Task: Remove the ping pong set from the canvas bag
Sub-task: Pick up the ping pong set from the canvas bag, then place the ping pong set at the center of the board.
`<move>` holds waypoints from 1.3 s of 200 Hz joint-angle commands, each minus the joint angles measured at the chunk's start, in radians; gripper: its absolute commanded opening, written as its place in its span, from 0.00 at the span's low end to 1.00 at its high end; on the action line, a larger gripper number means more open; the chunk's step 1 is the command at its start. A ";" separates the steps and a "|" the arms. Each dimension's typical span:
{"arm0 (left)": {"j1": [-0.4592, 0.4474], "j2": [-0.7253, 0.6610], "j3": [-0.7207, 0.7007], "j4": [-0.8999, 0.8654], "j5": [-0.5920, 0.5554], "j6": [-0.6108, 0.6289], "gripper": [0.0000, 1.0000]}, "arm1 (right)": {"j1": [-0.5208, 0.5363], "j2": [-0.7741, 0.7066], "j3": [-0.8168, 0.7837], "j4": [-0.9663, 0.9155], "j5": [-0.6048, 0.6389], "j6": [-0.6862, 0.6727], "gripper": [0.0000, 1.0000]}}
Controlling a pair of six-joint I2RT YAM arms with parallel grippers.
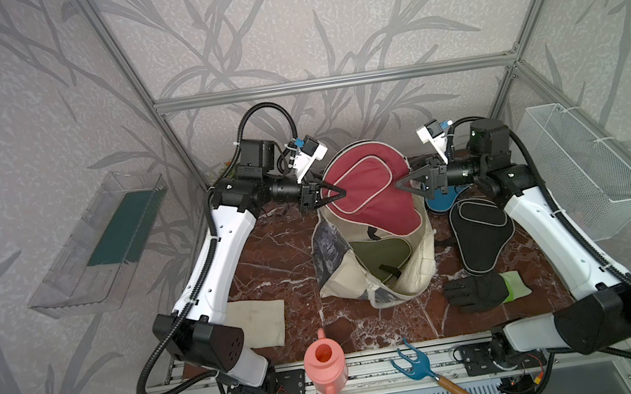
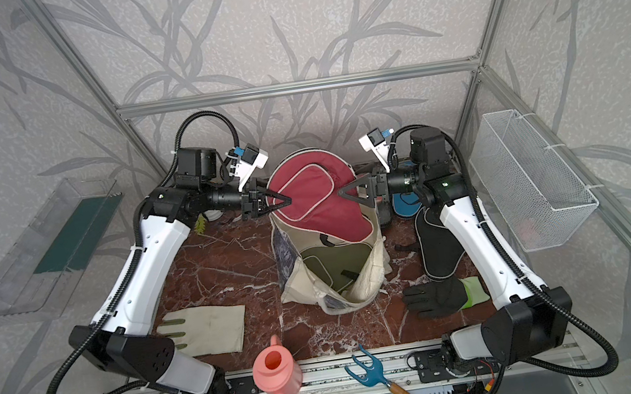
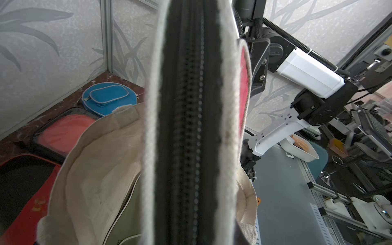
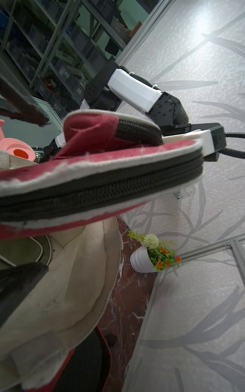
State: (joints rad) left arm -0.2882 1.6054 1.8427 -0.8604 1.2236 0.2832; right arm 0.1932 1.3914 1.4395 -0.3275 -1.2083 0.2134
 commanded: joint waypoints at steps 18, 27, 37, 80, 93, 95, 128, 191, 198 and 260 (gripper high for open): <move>0.000 0.038 0.118 -0.077 0.172 0.113 0.00 | 0.068 0.043 0.017 -0.043 -0.003 -0.064 0.82; -0.001 0.046 0.127 -0.078 0.172 0.110 0.00 | 0.084 0.050 0.018 -0.047 0.002 -0.071 0.60; 0.000 0.049 0.136 -0.078 0.165 0.104 0.00 | 0.095 0.056 0.017 -0.048 0.006 -0.072 0.36; 0.002 0.017 0.151 -0.013 -0.082 -0.015 0.26 | 0.092 0.031 0.080 -0.103 0.101 -0.082 0.00; 0.023 -0.019 0.151 0.031 -0.215 -0.090 0.68 | 0.075 0.013 0.102 -0.054 0.099 -0.006 0.00; 0.026 -0.023 0.151 0.037 -0.226 -0.097 0.73 | 0.071 0.009 0.105 -0.043 0.097 0.009 0.00; 0.116 -0.214 0.021 0.221 -0.532 -0.284 0.99 | 0.001 -0.053 0.109 0.209 0.115 0.284 0.00; 0.020 -0.474 -0.522 0.779 -0.648 -0.671 0.99 | 0.039 -0.063 0.049 0.580 0.243 0.596 0.00; -0.011 -0.468 -0.536 0.803 -0.662 -0.683 0.99 | 0.057 -0.059 0.044 0.596 0.255 0.598 0.00; -0.146 -0.390 -0.594 1.057 -0.605 -0.732 0.99 | 0.197 0.008 -0.007 0.765 0.309 0.662 0.00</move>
State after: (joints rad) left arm -0.4076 1.2411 1.2720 -0.0109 0.6151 -0.4042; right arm 0.3508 1.3914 1.4429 0.2150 -0.9138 0.8051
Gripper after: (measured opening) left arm 0.991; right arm 0.258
